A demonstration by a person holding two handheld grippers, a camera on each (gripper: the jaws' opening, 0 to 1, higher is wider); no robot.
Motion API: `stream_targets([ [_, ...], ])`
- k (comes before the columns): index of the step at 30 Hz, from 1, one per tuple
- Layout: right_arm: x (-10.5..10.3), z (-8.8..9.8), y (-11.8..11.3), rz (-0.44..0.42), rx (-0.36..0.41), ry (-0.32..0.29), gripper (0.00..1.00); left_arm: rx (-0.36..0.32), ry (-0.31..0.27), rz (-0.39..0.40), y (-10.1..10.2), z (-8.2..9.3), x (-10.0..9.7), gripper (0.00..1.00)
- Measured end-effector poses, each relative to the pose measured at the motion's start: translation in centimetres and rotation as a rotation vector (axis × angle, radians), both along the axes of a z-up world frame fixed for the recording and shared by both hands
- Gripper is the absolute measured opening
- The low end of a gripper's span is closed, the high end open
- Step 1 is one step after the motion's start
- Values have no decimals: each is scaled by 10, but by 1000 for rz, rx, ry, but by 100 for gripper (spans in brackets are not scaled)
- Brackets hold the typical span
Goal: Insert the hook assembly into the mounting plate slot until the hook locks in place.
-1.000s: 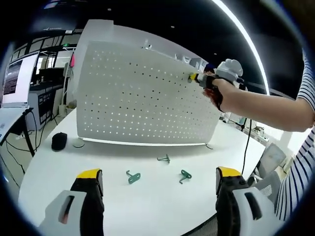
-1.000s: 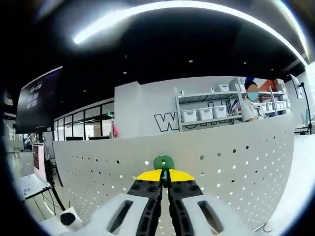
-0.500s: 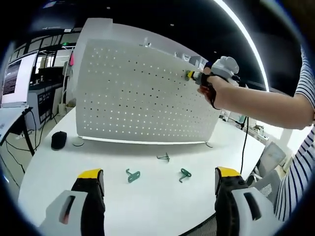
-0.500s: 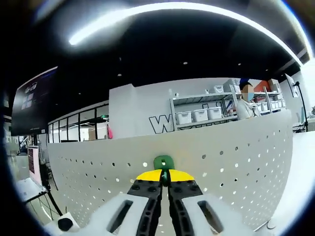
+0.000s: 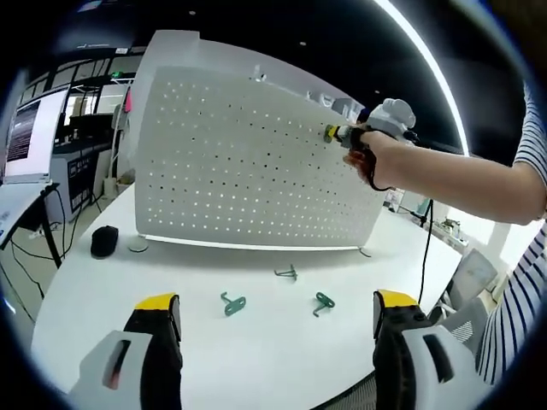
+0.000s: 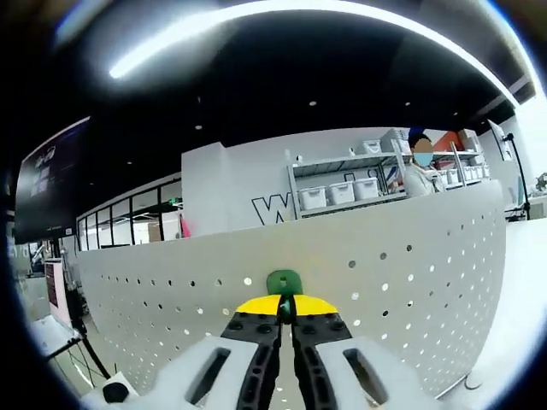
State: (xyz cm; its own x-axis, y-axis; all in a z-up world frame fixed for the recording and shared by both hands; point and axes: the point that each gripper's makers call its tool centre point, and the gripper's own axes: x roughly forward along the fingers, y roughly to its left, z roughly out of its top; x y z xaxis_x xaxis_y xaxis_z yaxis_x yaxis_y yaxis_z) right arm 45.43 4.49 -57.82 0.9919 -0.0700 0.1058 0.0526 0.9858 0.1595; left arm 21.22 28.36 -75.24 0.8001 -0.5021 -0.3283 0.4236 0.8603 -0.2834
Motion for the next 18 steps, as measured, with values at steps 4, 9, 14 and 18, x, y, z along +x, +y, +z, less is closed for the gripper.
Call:
stream_targets([
  [4,-2,-1,-1,42,59,21,4,2,0,-2,-1,0,0,95],
  [9,-10,5,-3,48,25,14,12,6,-2,-3,-1,-1,-1,96],
  [14,-15,15,2,80,26,-19,15,8,13,-10,-2,-4,-1,96],
  [18,-24,14,2,93,5,-16,15,9,11,-10,-2,-4,-1,96],
])
